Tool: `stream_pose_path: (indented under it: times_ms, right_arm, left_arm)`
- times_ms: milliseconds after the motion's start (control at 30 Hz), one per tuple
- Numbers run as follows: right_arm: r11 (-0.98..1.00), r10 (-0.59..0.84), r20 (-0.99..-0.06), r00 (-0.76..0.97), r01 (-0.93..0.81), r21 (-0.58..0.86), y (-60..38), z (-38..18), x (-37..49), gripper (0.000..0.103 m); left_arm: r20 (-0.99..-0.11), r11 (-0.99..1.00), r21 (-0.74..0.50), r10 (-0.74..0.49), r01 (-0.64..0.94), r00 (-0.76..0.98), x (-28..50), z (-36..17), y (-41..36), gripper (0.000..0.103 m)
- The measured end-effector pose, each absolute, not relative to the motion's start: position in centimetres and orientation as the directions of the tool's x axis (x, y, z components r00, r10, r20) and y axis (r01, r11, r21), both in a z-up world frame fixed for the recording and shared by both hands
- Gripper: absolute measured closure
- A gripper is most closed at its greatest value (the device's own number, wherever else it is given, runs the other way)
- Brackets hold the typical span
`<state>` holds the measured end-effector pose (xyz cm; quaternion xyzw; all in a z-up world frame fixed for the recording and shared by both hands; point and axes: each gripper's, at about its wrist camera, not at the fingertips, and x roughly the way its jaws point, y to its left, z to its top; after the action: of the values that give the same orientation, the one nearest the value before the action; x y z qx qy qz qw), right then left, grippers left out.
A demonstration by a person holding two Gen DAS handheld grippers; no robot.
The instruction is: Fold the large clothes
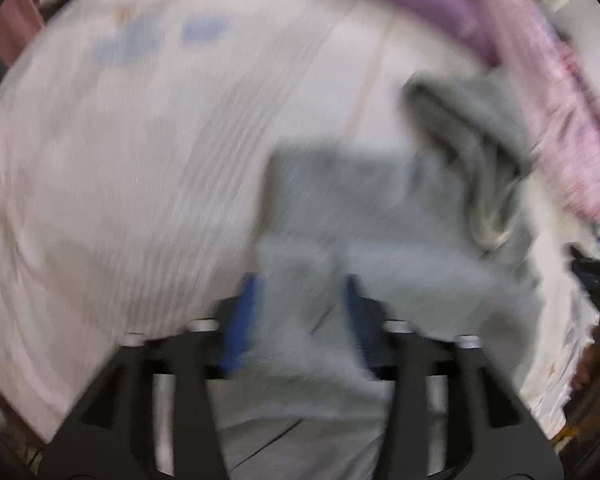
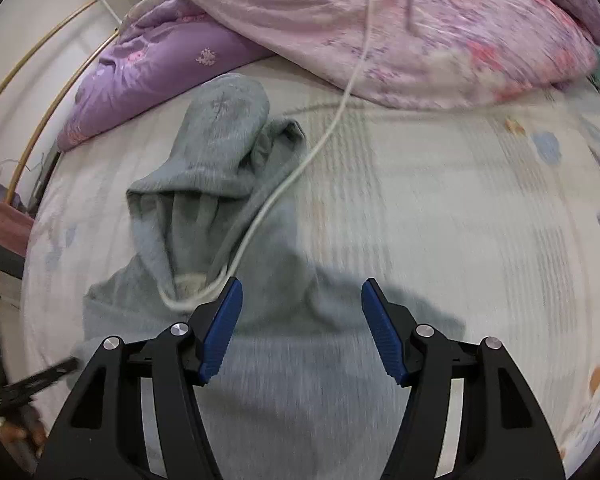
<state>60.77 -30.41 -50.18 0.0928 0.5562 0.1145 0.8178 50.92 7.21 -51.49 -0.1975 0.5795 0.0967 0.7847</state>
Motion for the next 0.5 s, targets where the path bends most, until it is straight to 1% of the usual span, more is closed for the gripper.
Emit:
stream_pose_path:
  times_ms: [33,100,200,267,367,433,500]
  right_arm:
    - [0.957,0.29,-0.89,0.353,-0.086,0.277,-30.2,-50.5,61.6,0.044]
    - [0.952,0.305,-0.894,0.329,-0.083,0.294,-29.8,-51.6,64.1,0.044]
    - [0.951,0.307,-0.904,0.298,-0.064,0.302,-29.1,-52.9,67.0,0.045]
    - [0.94,0.335,-0.907,0.256,-0.031,0.339,-29.0,-54.3,69.0,0.057]
    - [0.936,0.337,-0.915,0.223,0.024,0.35,-29.4,-55.8,70.8,0.063]
    - [0.932,0.346,-0.915,0.207,0.039,0.361,-29.6,-56.9,71.9,0.068]
    - [0.914,0.388,-0.9,0.201,0.046,0.404,-29.8,-57.5,72.6,0.071]
  left_arm:
    - [-0.933,0.917,-0.197,-0.065,-0.348,0.355,51.8,-50.2,6.5,0.039]
    - [-0.927,0.942,-0.184,-0.071,-0.28,0.369,54.4,-49.5,5.1,0.039]
    - [-0.932,0.948,-0.202,-0.108,-0.248,0.346,60.4,-50.8,3.5,0.039]
    - [-0.942,0.951,-0.193,-0.111,-0.24,0.316,63.7,-52.4,3.0,0.039]
    - [-0.954,0.96,-0.172,-0.106,-0.221,0.282,67.7,-55.2,2.0,0.039]
    - [-0.963,0.958,-0.192,-0.142,-0.213,0.228,69.3,-57.4,1.6,0.039]
    - [-0.966,0.959,-0.187,-0.142,-0.211,0.214,69.9,-58.3,1.5,0.039]
